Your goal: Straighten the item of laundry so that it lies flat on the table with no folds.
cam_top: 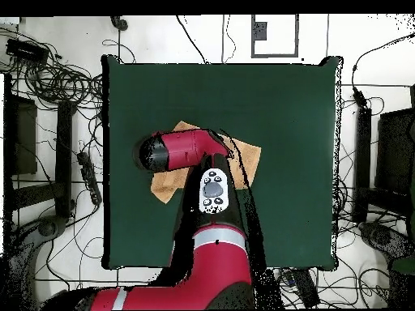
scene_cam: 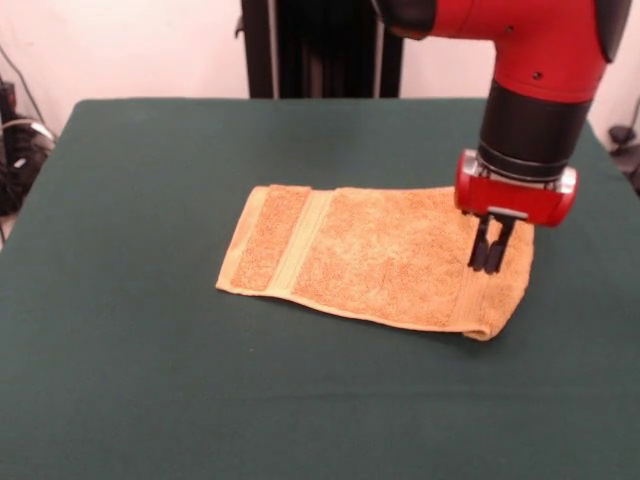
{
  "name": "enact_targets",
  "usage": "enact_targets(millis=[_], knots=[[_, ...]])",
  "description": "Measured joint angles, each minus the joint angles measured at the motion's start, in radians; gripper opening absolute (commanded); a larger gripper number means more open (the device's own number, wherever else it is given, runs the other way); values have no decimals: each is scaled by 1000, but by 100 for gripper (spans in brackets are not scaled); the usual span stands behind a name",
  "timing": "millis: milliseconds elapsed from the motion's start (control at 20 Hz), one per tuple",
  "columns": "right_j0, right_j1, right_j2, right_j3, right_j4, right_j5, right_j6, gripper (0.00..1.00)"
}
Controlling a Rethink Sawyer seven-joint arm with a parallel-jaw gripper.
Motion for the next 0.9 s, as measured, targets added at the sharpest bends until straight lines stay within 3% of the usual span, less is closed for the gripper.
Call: enact_targets(millis=[200,250,600,900], knots=[[-5,2,-2,-3,17,0,0,0],[-5,4,-4,-6,20,0,0,100],[-6,19,-7,-22,21,0,0,100],[-9,88,-7,-87,22,0,0,100]])
